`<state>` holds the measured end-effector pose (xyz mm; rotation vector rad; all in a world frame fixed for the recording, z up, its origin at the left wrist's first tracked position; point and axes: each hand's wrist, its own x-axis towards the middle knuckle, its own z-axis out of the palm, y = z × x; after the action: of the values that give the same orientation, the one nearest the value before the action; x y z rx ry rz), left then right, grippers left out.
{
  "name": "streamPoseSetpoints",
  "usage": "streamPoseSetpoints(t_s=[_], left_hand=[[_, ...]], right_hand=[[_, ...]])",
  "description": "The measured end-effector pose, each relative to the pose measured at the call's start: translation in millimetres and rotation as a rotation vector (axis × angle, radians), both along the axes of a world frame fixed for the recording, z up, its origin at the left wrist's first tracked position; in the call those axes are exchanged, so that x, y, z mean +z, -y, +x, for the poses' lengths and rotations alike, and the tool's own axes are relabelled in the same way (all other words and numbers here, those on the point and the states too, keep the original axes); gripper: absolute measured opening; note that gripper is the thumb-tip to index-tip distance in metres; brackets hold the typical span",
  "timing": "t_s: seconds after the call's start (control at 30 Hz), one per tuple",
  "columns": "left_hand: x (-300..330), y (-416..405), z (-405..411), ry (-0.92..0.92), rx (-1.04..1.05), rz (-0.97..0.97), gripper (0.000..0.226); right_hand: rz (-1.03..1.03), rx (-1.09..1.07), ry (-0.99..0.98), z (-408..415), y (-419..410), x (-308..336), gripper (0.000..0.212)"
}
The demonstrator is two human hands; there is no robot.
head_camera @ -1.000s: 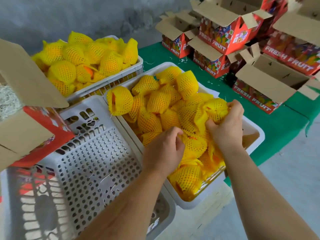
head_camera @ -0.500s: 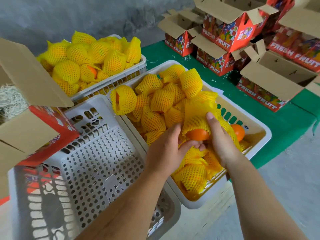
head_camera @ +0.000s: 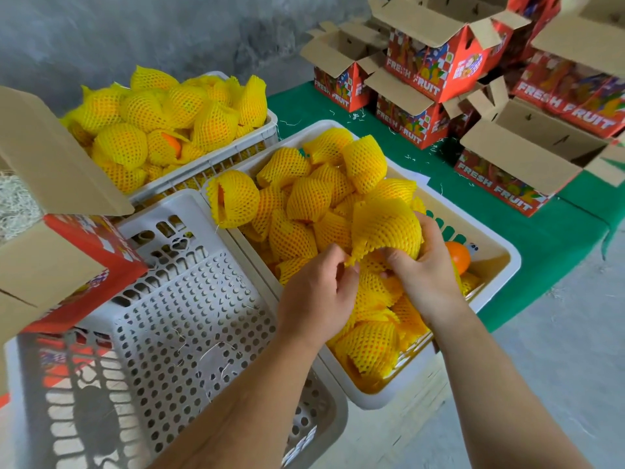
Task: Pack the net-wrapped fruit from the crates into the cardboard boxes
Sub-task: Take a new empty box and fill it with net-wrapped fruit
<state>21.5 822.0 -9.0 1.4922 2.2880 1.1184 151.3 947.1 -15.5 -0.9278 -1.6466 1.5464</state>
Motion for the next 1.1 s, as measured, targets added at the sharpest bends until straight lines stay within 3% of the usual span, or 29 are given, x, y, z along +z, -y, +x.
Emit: streamPoseSetpoints(t_s=[0.13,0.27,0.37,0.43,0.57,0.7,0.77,0.83,0.93,1.1], left_hand=[[0,1,8,-0.247,-0.16,0.049,0.021],[-2,0,9,-0.21,-0.096,0.071,0.051],[-3,0,9,-0.237,-0.133,0.032,0.073],[-2,0,6,-0.179,-0.171,-0.031,0.088],[-3,-1,0,-0.192,-0.02,-0.057,0.079],[-3,-3,2,-0.122,0.09,-0.004,0.081],[-3,-3,3,-0.112,0.09,-0.018,0.082],[-2,-4,3,-0.117,0.089,-0.035,0.081],[-1,-4,4,-0.132,0.126,-0.034,0.079],[1,-2,6,-0.211,0.219,-0.106,0.084]], right_hand=[[0.137,-0.094,0.252,-4,0,1,0.055],[0.071,0.025,0.212,-4,2,-2,0.049],[-0.068,0.11,0.196,-5,5,1,0.033],[-0.035,0.159,0.252,-7,7,3,0.039],[0.199,0.079,0.345,-7,11,1,0.062],[0.461,-0.444,0.381,-2,7,0,0.037],[0.488,-0.391,0.67,-4,-1,-4,0.057],[0.467,-0.275,0.927,-8,-8,-8,0.056],[0.376,-0.332,0.831,-7,-13,-8,0.041],[0.269,-0.425,0.732,-6,-14,-6,0.051]])
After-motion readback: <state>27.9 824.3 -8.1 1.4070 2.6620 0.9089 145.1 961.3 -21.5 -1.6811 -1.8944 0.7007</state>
